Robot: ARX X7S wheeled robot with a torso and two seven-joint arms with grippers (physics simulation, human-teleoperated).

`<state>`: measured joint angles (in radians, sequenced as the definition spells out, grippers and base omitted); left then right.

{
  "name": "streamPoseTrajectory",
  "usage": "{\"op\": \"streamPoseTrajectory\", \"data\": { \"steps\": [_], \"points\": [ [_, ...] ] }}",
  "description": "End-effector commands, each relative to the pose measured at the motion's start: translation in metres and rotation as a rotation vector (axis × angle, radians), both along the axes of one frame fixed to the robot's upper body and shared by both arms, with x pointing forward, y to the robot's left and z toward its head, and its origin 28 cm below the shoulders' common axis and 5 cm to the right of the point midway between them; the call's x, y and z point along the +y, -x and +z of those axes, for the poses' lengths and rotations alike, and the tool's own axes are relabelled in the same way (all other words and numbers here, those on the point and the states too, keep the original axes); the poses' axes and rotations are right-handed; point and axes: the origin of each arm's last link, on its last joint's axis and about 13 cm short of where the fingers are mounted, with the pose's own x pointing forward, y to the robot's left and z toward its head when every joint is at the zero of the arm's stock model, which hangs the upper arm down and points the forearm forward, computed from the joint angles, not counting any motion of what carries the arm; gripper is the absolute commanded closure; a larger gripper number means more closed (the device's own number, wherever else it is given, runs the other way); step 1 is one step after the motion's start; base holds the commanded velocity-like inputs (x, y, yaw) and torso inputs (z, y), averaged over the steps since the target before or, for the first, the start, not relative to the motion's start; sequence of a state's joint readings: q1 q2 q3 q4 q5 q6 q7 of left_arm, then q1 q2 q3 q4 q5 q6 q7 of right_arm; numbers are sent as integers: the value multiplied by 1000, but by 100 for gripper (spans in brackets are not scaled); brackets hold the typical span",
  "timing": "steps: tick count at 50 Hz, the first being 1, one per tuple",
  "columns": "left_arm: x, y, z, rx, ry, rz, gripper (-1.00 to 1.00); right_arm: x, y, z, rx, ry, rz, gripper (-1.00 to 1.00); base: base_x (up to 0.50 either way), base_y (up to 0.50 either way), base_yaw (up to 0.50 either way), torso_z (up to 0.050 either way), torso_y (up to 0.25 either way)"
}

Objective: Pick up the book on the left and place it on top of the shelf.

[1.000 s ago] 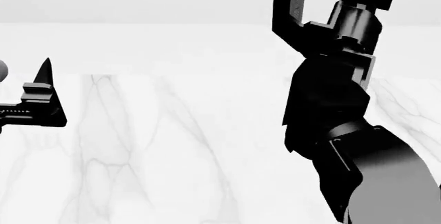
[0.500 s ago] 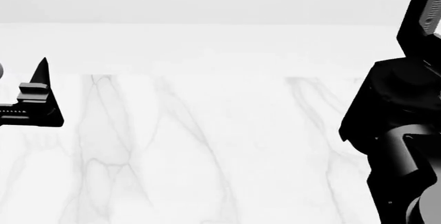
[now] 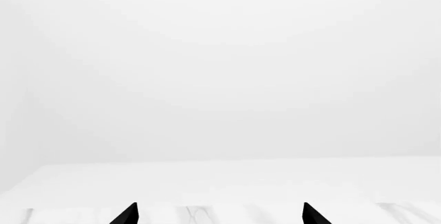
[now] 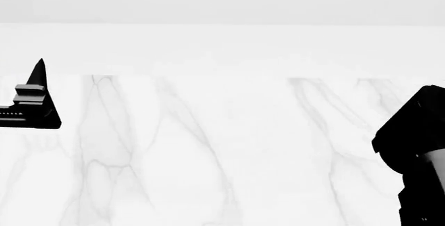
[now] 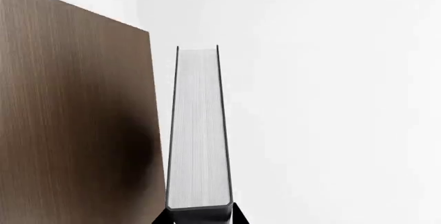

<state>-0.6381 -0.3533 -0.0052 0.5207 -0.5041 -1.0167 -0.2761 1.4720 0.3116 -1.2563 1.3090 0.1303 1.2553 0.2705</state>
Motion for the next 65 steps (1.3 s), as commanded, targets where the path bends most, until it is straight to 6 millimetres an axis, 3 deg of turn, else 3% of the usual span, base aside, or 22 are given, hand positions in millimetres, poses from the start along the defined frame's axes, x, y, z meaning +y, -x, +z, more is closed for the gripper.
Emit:
{"op": "streamPoseTrajectory", "data": {
  "steps": [1, 18, 35, 36, 55, 65],
  "points": [
    [1, 1, 0, 0, 1, 3, -100, -11, 10, 5, 86, 250, -79, 100, 0, 0, 0, 0, 0],
    [2, 2, -1, 2, 0, 11, -100, -9, 12, -20, 73, 117, -75, 100, 0, 0, 0, 1, 1],
    [2, 1, -1, 2, -1, 10, -100, -9, 13, -26, 74, 100, -77, 100, 0, 0, -2, 0, 1],
    [2, 1, -1, 2, -2, 10, -100, -9, 13, -26, 72, 104, -77, -100, 0, 0, 0, 0, 0],
    [1, 1, -1, 3, -4, 7, -100, 3, -1, -18, 30, 74, 51, -100, 1, 0, 0, 0, 1],
    [0, 0, -3, 7, -5, 3, -100, 28, -27, 11, -67, 105, 292, -100, 0, 0, 0, 0, 0]
  ]
}}
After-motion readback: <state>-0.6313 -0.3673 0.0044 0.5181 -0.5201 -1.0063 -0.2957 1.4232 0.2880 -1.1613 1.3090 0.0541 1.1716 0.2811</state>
